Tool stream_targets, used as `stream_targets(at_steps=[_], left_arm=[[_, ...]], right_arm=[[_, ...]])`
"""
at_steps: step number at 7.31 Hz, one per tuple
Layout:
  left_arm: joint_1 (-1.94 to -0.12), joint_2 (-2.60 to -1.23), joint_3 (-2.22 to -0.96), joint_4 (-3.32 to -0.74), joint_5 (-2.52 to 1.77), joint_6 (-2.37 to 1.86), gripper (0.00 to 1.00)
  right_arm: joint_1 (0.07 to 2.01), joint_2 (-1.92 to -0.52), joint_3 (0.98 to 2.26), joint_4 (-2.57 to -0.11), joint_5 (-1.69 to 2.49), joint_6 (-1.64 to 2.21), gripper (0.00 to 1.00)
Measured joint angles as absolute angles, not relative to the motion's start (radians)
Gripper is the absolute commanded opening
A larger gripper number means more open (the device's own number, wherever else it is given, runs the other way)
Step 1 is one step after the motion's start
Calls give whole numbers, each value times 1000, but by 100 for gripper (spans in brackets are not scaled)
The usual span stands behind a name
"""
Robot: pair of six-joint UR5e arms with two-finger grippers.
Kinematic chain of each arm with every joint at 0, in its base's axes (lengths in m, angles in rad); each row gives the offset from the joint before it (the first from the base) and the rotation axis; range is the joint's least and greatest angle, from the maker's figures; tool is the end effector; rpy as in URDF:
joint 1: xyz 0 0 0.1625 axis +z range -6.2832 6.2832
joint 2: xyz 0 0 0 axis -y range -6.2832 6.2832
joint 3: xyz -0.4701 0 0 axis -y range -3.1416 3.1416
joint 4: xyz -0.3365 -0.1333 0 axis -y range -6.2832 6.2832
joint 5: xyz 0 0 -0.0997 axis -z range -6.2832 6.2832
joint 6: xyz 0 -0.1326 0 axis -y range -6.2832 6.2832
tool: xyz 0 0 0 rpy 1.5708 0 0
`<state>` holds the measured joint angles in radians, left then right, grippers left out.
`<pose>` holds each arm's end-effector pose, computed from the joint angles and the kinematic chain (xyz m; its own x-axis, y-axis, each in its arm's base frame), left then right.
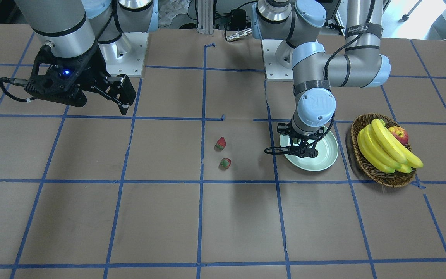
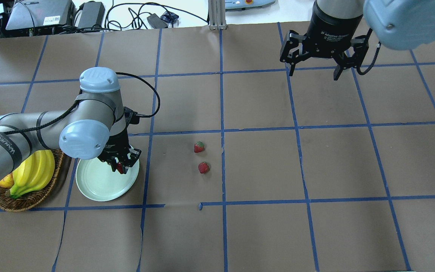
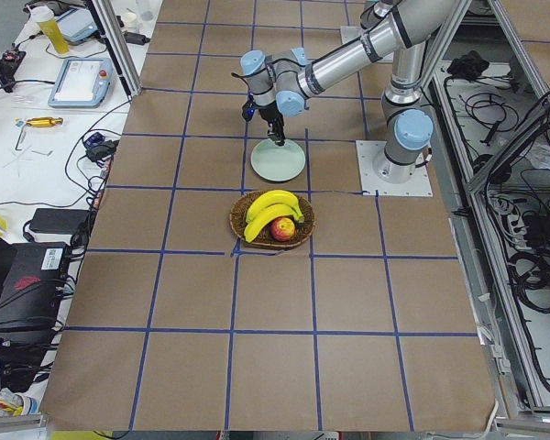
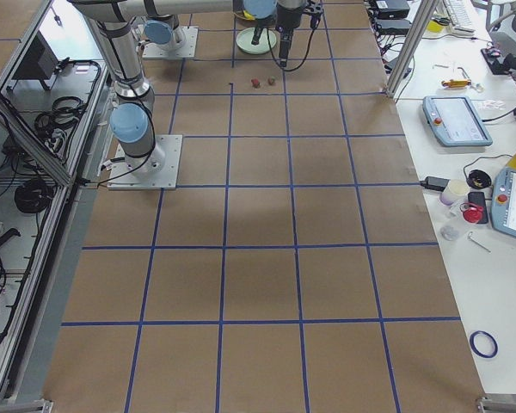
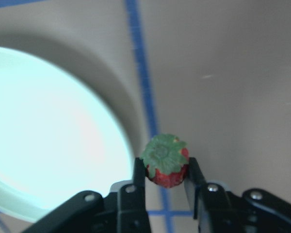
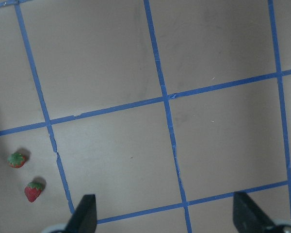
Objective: Collect all strawberries into plate
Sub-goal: 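Lower the strawberry onto the green plate and open the left gripper, then reach back and grasp the second strawberry with the left gripper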
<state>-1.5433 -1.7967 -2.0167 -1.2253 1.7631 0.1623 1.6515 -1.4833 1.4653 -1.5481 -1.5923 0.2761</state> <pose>-0.0963 -0.4242 0.2560 -0.9742 0.1868 -0.1269 0.1331 0.9289 0.3456 0.1684 -0.4645 0.5038 -0.9807 0.1941 0.0220 0.1941 0.9810 -0.0013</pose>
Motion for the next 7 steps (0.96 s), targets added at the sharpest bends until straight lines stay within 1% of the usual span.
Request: stream_targets(at_steps=[2, 5, 7], left_arm=[[-1602, -1802, -1994, -1188, 1740, 120, 100], [-1714, -1866, -1897, -1078, 1591, -137, 100], [-1793, -1930, -1880, -952, 1542, -261, 90]], right_arm=[[1652, -1483, 1466, -1549, -1592, 276, 100], [1652, -1483, 1466, -1548, -1591, 276, 100], [1653, -1483, 1467, -1548, -1591, 276, 100]])
